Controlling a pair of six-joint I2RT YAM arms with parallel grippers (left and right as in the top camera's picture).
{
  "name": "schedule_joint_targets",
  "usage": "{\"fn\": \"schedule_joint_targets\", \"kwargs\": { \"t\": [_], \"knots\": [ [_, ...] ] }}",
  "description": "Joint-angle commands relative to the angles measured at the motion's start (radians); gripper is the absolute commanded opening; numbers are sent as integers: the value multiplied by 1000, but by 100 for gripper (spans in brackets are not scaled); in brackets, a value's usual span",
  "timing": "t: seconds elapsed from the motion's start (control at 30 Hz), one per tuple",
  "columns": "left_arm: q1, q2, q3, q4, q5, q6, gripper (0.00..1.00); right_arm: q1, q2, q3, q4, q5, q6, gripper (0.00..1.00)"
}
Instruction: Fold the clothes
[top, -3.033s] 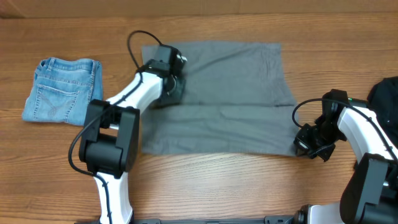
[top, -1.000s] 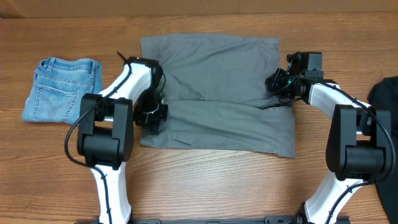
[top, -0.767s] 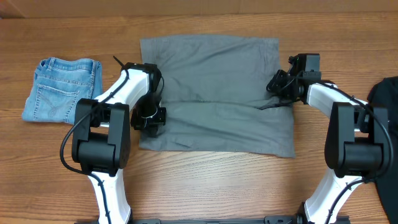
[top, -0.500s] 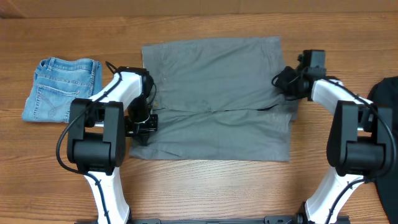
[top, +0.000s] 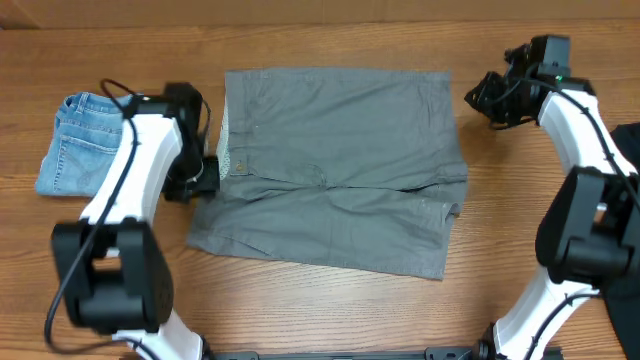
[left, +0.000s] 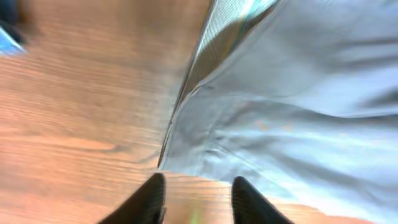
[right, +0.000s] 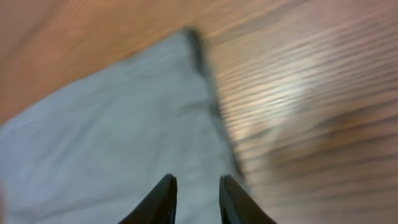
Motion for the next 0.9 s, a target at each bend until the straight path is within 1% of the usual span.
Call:
{"fn": "schedule_joint_targets", "kwargs": {
  "t": [0.0,0.07,0.13,0.17,0.2,0.27,0.3,0.4,0.5,0.6,0.7,0.77,0.87],
  "knots": [
    [-7,-89,54,55,152,51,33,12,-81,39,-80,-62,-27,21],
    [-13,-98,54,132,254,93,21,20,-74,35,-151,-57,-19,15],
    [-24,-85,52,193,283,111,13,31,-62,20,-197,-32,-3,11],
    [-30,-72,52,222,291,119,7,40,-54,5,-206,-18,18,8],
    [-39,-55,52,251,300,129,5,50,-45,-11,-203,-12,32,8],
    [-61,-6,52,318,335,159,4,71,-22,-41,-189,-11,33,8],
    [-71,21,52,351,357,180,4,81,-7,-52,-193,-10,33,4],
    [-101,106,52,462,399,193,4,95,10,-56,-293,-9,32,4],
    [-115,171,52,548,398,196,4,95,8,-56,-342,-10,33,4],
    [-113,244,52,634,376,203,4,94,8,-56,-349,-6,32,4],
    [-98,314,53,703,294,124,4,97,8,-56,-346,-5,28,5],
    [-84,349,53,735,274,90,4,101,10,-60,-331,-1,29,4],
    [-55,373,53,761,262,32,4,121,11,-98,-240,9,50,4]
  ]
}}
